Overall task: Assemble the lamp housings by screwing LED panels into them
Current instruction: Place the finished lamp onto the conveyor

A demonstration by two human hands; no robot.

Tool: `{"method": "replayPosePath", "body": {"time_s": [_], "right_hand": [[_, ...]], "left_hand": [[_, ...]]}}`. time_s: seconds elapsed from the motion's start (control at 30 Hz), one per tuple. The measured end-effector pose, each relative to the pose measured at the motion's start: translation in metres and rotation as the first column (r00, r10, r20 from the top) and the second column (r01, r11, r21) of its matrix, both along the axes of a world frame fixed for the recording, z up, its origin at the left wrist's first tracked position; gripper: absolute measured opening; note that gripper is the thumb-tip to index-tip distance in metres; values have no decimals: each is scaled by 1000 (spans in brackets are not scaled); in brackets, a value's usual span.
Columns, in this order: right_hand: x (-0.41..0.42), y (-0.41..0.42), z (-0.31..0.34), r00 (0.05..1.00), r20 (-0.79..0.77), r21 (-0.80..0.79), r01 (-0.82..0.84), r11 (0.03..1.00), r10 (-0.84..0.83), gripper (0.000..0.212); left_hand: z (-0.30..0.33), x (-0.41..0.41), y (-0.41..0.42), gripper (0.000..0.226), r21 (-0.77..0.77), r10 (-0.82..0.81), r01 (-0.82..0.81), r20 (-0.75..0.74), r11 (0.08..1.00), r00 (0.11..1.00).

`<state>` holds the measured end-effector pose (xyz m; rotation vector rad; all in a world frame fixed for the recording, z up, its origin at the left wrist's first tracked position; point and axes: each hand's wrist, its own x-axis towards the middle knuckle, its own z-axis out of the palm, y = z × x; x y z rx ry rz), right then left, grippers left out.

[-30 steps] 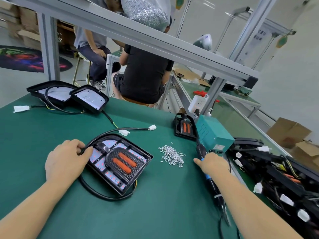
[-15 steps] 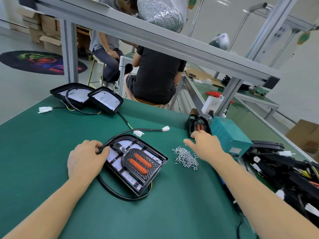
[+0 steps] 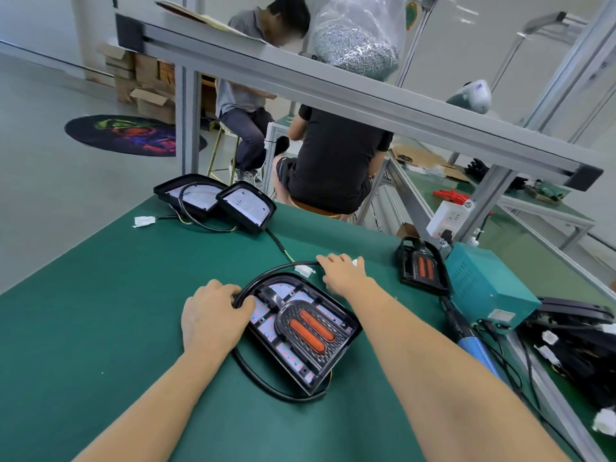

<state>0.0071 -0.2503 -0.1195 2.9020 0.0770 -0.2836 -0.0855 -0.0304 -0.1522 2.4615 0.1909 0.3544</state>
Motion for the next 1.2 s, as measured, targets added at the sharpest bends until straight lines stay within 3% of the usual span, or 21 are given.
{"method": "replayPosePath", "body": {"time_s": [0.07,0.27,0.37,0.47,0.57,0.73,0.83,0.93,1.03,1.13,1.2], "right_hand": [[5,3,-4,1000,9,22,18,1000,-18,50],[1,8,10,967,249,-53,-46,998,58,25],[-11,13,33,962,272,147,-84,986,41,22],[-29,14,53,995,97,384,-5,923,-35,27],[-53,8,57,986,-141,562,158,812,-94,28],[-89,0,43,966,-256,738,211,641,-24,38],[-101,3,38,926,-379,838,340,427,5,33],[-108,4,35,915,-403,872,381,306,11,30],[-115,7,32,946,-318,918,325,225,-67,28],[-123,7,30,961,-255,952,269,147,-110,18],[-128,6,30,970,-201,976,210,54,-140,19]], "left_hand": [[-1,1,0,28,11,-3,3,-3,1000,1000],[-3,4,0,30,45,2,-1,-11,999,1000],[-5,4,-1,30,54,13,-13,-3,998,1000],[-5,4,-1,31,61,23,-23,4,998,1000],[-5,4,-2,31,80,17,-17,4,997,1000],[-2,2,-1,29,110,-1,2,-9,994,1000],[0,1,-1,29,118,-8,8,-2,993,1000],[2,-1,-1,31,103,-19,19,-1,994,1000],[6,-2,1,28,90,-66,67,-20,994,998],[5,0,2,27,-79,-150,148,-21,986,989],[7,0,-2,20,-437,-210,187,-3,880,978]]}}
